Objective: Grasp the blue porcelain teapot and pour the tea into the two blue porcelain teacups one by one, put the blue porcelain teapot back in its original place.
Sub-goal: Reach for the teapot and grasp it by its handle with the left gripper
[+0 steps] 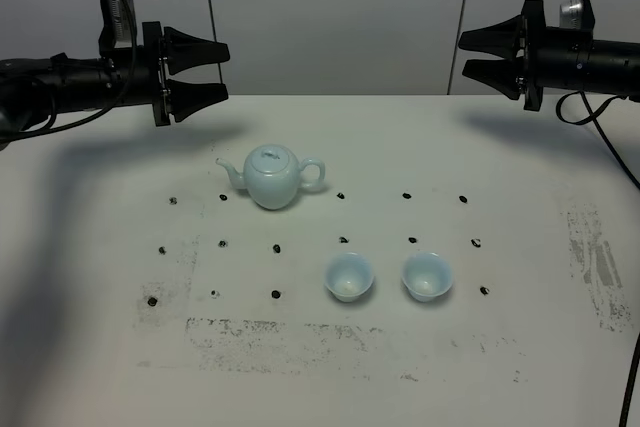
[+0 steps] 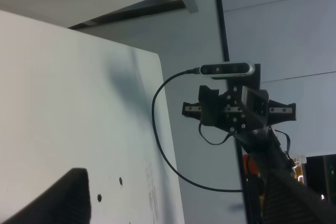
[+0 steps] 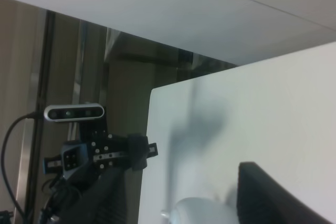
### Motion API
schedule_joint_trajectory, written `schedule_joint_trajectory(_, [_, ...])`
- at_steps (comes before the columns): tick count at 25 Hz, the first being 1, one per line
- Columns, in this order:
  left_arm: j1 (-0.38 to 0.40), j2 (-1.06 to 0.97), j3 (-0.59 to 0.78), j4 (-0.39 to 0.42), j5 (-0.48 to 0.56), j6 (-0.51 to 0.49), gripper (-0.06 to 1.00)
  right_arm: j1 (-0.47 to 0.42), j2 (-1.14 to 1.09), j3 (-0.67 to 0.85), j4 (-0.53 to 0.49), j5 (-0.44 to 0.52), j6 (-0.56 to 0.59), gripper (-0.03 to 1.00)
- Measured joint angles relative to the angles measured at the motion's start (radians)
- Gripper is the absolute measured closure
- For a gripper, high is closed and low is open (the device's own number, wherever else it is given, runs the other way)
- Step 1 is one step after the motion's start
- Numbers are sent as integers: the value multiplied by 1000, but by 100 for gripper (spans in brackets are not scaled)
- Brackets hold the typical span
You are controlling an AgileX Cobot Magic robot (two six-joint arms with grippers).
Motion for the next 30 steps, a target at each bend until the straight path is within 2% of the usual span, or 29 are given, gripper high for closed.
schedule_joint_trajectory(9, [0, 0, 0, -1, 0, 4, 26, 0, 0, 0, -1, 0, 7, 51])
schedule_joint_trajectory(15, [0, 0, 0, 4, 0, 119, 26, 0, 1, -1, -13, 0, -72, 51])
schedule_joint_trajectory(18, [0, 0, 0, 36, 0, 199, 26, 0, 1, -19, -92, 1, -180, 51])
schedule_joint_trajectory(20, [0, 0, -2, 80, 0, 233, 26, 0, 1, -48, -201, -20, -230, 51])
schedule_joint_trajectory(22, [0, 0, -23, 160, 2, 242, 26, 1, 1, -83, -314, -60, -232, 51])
schedule_joint_trajectory(24, [0, 0, -79, 274, 2, 213, 26, 1, 1, -118, -455, -93, -183, 51])
schedule_joint_trajectory(27, [-3, -7, -177, 495, -37, 109, 26, 1, 1, -187, -691, -105, -77, 51])
schedule_joint_trajectory(30, [-12, -47, -200, 727, -93, 39, 26, 1, 1, -265, -917, -102, 27, 51])
